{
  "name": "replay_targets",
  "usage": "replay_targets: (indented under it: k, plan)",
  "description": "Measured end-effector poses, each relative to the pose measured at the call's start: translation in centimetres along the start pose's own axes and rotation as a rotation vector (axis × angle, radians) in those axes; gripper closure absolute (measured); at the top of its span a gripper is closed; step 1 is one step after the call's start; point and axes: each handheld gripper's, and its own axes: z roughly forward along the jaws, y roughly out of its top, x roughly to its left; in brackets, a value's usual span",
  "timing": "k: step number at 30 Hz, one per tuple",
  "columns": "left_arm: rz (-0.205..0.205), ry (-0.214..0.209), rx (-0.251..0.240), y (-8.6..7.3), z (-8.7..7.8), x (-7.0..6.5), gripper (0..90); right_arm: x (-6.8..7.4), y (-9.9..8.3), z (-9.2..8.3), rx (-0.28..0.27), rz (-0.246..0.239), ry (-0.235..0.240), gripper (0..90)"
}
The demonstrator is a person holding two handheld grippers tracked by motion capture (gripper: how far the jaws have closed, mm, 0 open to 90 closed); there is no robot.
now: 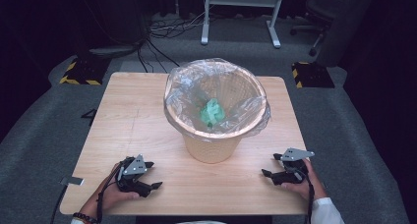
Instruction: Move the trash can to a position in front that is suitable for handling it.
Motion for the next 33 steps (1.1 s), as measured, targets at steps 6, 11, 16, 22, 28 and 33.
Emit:
replay_targets:
  k: [6, 11, 16, 22, 28, 33]
  plan:
    - [0.001, 0.001, 0.001, 0.1, 0.1, 0.1, 20.1, 0.0, 0.0, 0.1, 0.002, 0.002, -0.003, 17.5]
    - [0.010, -0.005, 0.008, 0.4, 0.4, 0.4, 17.7, 0.1, 0.1, 0.1, 0.002, 0.008, -0.007, 17.4]
    - [0.021, -0.020, 0.010, 1.0, 1.0, 1.4, 16.0, 0.0, 0.1, 0.1, 0.001, 0.003, 0.001, 17.2]
    - [0.017, -0.020, 0.011, 1.6, 1.7, 2.4, 15.5, 0.0, 0.2, 0.3, 0.003, -0.001, 0.000, 16.8]
    - [0.023, -0.026, 0.012, 1.9, 1.9, 2.9, 15.5, 0.0, 0.3, 0.3, 0.003, 0.000, -0.001, 16.8]
    - [0.023, -0.025, 0.012, 2.0, 1.9, 3.1, 15.5, 0.0, 0.2, 0.3, 0.003, 0.002, -0.005, 16.7]
